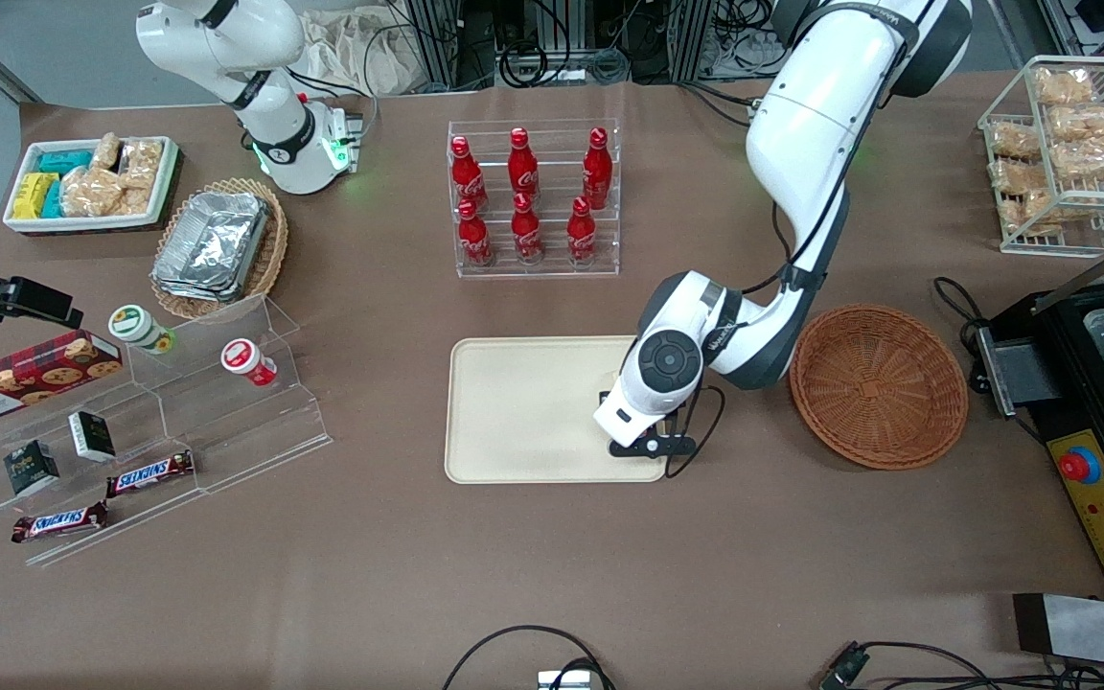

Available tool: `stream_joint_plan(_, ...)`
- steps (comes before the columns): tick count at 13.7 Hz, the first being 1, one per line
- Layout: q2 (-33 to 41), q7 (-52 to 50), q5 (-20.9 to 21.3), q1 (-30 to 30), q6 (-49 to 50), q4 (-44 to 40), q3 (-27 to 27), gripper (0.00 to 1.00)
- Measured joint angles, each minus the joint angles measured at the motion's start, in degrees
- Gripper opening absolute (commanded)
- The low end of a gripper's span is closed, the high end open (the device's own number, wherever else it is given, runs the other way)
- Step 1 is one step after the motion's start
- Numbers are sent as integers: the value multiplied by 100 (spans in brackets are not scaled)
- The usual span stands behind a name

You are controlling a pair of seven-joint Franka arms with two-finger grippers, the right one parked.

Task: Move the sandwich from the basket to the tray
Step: 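Carry the sandwich with the left gripper over the beige tray, then lower the sandwich onto the tray and open the left gripper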

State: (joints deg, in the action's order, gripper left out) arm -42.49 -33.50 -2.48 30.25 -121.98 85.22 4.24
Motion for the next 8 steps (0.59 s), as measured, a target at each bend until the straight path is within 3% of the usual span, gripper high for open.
stream_joint_plan(1, 0, 0, 0, -4, 0, 0, -18, 100)
stream_joint_plan(8, 99, -1, 3, -44, 13, -161, -71, 100)
